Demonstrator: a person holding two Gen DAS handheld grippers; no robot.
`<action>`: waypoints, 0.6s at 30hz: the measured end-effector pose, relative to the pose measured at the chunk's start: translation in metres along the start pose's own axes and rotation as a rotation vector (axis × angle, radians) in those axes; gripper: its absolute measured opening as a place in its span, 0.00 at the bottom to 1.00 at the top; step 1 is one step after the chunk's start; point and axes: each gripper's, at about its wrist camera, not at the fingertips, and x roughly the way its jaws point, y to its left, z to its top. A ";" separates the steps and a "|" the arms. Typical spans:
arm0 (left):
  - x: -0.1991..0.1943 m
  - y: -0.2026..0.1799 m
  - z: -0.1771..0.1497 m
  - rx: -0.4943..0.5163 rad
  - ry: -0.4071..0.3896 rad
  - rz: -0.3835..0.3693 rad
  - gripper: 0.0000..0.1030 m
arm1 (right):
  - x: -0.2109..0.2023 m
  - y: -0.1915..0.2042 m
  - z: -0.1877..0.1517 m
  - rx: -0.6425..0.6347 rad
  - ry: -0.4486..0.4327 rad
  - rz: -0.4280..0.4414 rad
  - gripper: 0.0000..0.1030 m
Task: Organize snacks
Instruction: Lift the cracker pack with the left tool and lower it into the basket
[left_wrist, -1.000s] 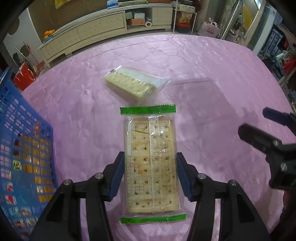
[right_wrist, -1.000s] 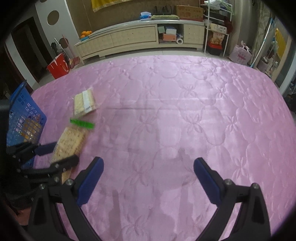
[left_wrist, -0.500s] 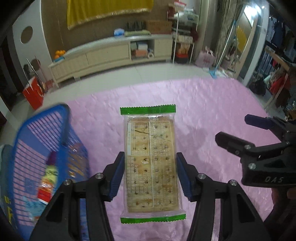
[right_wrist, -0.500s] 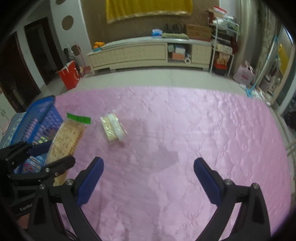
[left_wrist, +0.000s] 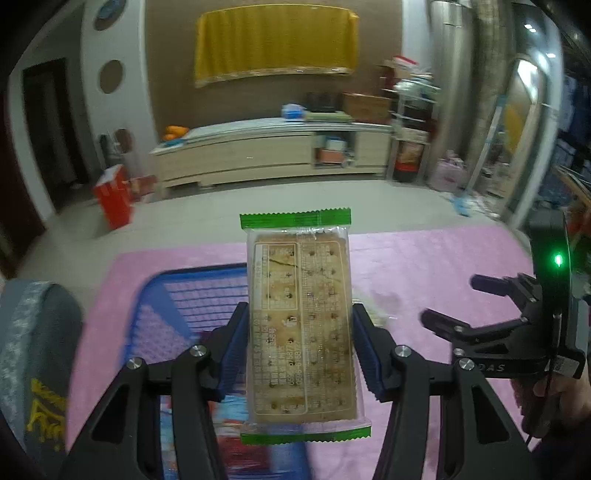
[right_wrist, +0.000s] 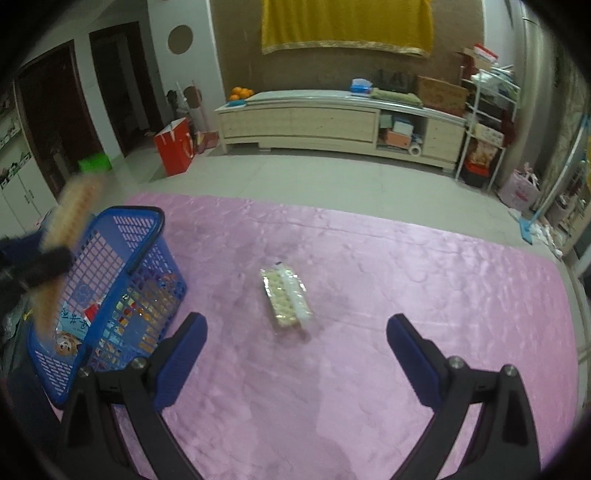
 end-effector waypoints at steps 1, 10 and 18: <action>0.003 0.005 0.001 -0.012 -0.001 0.017 0.50 | 0.007 0.003 0.002 -0.012 0.007 0.004 0.97; 0.040 0.056 -0.010 -0.118 0.096 0.101 0.50 | 0.056 0.013 0.005 -0.029 0.072 0.007 0.97; 0.080 0.062 -0.032 -0.109 0.235 0.119 0.50 | 0.100 0.010 0.006 -0.016 0.133 0.008 0.97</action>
